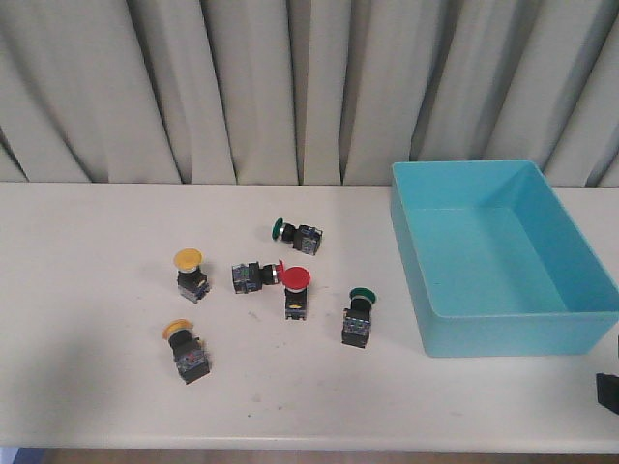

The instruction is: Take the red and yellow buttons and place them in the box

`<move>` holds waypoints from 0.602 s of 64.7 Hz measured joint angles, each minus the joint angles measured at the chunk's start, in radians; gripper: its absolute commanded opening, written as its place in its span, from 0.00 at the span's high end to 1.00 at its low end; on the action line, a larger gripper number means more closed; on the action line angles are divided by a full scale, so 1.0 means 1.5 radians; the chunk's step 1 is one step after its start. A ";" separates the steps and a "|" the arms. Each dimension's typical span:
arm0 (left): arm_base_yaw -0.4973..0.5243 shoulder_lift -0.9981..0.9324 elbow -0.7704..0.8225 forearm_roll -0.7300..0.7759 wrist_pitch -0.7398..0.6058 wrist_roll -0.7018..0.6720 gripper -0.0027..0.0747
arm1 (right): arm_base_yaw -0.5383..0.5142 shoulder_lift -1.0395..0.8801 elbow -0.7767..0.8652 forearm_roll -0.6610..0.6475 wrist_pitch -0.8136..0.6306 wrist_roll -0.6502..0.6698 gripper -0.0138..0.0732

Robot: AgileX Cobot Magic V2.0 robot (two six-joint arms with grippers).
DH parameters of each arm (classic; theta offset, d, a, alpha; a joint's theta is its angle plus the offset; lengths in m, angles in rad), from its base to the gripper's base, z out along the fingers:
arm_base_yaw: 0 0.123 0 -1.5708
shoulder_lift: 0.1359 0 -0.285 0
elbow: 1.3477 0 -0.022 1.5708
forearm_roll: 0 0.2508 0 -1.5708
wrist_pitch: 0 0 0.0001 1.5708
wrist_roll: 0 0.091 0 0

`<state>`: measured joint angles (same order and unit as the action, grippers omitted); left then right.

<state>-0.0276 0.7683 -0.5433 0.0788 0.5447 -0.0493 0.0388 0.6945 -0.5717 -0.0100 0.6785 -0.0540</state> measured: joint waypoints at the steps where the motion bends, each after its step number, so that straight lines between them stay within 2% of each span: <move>1: 0.000 0.002 0.000 -0.001 -0.001 0.000 0.41 | 0.000 0.000 0.000 0.000 0.000 0.000 0.50; 7: 0.000 0.018 -0.001 -0.001 -0.004 0.000 0.26 | 0.000 0.000 0.000 0.000 0.000 0.000 0.38; 14: 0.000 0.032 -0.007 -0.001 -0.004 0.001 0.18 | 0.000 0.000 0.000 0.000 0.000 0.000 0.28; 28: -0.035 0.065 -0.059 -0.024 0.002 0.057 0.23 | 0.000 0.000 0.000 0.000 0.001 0.000 0.26; 39: -0.109 0.142 -0.113 -0.076 -0.008 0.175 0.28 | 0.000 0.000 0.000 0.000 0.001 0.000 0.27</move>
<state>-0.1913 0.9809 -0.7127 -0.0353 0.5320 0.2138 0.0388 0.6945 -0.5717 -0.0100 0.6794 -0.0540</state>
